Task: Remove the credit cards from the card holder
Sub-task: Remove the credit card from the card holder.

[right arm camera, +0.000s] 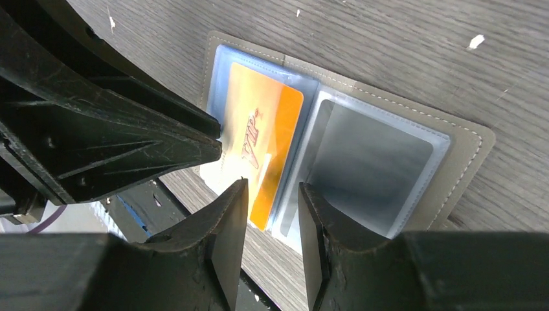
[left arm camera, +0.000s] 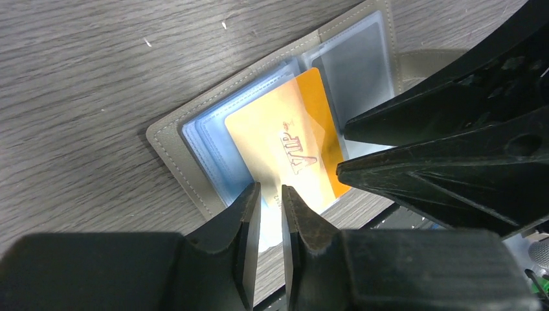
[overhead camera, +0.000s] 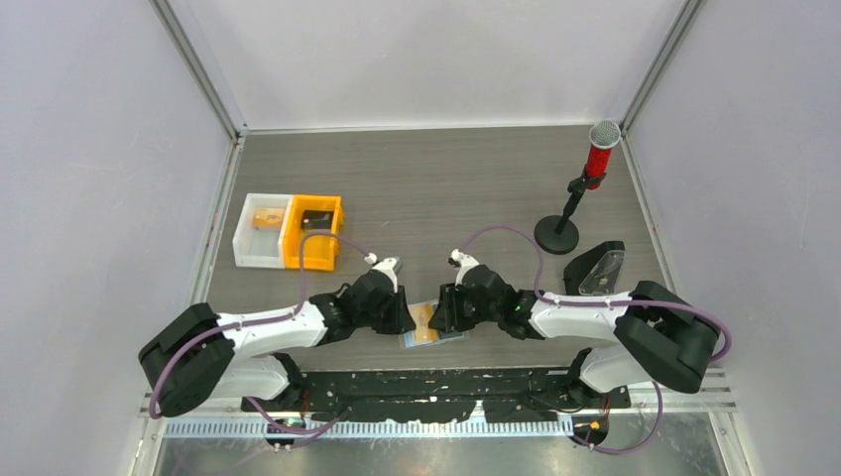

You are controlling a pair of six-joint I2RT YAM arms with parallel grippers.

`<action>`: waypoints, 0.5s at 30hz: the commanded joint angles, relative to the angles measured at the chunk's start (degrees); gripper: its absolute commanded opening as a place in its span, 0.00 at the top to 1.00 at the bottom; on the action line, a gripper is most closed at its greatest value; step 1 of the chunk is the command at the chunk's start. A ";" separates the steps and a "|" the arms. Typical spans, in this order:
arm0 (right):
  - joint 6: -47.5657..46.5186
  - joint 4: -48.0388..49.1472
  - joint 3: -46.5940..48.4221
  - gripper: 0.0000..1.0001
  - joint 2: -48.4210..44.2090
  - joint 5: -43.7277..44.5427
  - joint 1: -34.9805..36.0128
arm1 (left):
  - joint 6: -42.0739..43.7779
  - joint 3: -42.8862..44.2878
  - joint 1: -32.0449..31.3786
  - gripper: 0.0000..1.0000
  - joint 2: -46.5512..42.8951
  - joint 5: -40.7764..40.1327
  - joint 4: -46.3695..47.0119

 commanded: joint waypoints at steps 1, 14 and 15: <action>0.14 4.05 0.02 0.59 1.15 -0.82 -0.31 | -0.73 -0.94 0.26 0.79 1.13 0.81 3.97; 1.09 6.43 -0.72 0.75 2.26 -1.51 -0.88 | -0.90 -1.72 0.26 0.80 0.85 0.77 3.92; 1.02 6.27 -0.80 0.81 1.74 -1.42 -0.96 | -0.87 -1.72 0.26 0.80 0.85 0.73 3.84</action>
